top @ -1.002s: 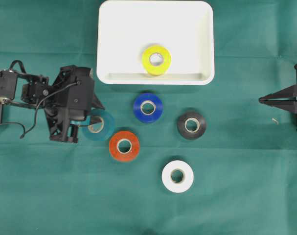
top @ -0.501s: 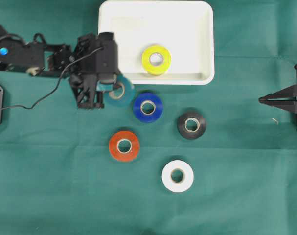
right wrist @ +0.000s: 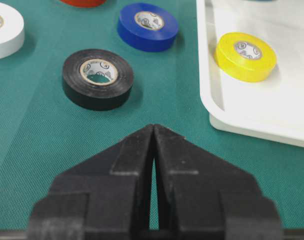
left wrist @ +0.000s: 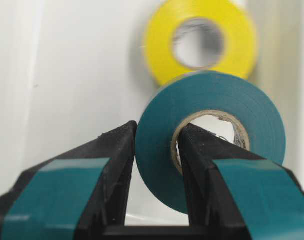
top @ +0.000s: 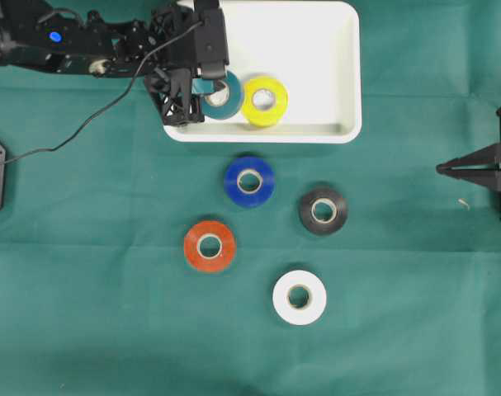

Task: Put the tape into the white case with the left arm.
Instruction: 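Lower the teal tape into the case beside the yellow roll and release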

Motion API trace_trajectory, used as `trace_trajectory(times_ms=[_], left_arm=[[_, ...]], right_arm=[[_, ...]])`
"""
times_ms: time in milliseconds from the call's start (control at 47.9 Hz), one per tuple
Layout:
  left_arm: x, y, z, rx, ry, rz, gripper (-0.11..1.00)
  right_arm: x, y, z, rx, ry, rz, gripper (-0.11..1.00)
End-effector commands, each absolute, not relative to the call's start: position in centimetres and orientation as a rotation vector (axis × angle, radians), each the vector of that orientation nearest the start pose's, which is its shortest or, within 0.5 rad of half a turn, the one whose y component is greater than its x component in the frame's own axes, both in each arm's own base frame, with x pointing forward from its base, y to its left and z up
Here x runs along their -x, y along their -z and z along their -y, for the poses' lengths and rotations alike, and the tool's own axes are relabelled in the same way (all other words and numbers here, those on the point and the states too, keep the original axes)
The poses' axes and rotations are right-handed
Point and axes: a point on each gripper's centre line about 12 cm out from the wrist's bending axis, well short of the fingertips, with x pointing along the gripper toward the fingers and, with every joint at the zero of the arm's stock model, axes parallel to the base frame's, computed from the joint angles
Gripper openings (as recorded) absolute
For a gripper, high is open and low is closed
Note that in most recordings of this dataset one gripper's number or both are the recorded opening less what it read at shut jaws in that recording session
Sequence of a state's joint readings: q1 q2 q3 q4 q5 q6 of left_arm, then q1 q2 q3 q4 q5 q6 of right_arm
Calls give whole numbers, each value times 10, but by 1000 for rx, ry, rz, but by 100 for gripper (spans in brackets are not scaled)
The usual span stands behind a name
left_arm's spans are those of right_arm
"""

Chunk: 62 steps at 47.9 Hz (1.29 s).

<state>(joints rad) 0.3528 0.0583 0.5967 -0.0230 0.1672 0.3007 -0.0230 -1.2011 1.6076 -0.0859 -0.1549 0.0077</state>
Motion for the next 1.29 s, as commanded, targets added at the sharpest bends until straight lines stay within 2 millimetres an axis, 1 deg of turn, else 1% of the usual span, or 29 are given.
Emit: trace_trajectory(times_ms=[0,188,501,543,710,752,772,919,1086,1190,1273], left_arm=[[-378,-163,-143,-113,-233,-812,25],[-379,-156,-144,-105,-233,-828,25],[-368,-152,-139,-98,-227,-850,25],[-368,-152,-137,-97,-225,-848,32],[-365,-151,-126,-108,-200,-850,81],[-364,-151,-124,-110,-196,-849,90],[-364,-152,-123,-111,-194,-849,92],[-362,-158,-119,-117,-190,-833,89],[-361,-173,-113,-131,-183,-793,89],[-361,-185,-103,-145,-164,-763,89],[-361,-196,-91,-163,-138,-731,89]], right_arm=[[-134,-147,2,74,1,-239,-9],[-134,-147,2,74,1,-239,-9],[-134,-147,2,74,1,-239,-9],[-134,-147,2,74,1,-239,-9],[-134,-147,2,74,1,-239,-9],[-134,-147,2,75,1,-239,-9],[-134,-147,2,74,1,-239,-9],[-134,-147,2,75,0,-239,-9],[-134,-147,2,75,0,-239,-9],[-134,-147,2,77,0,-240,-9],[-134,-147,2,75,0,-239,-9]])
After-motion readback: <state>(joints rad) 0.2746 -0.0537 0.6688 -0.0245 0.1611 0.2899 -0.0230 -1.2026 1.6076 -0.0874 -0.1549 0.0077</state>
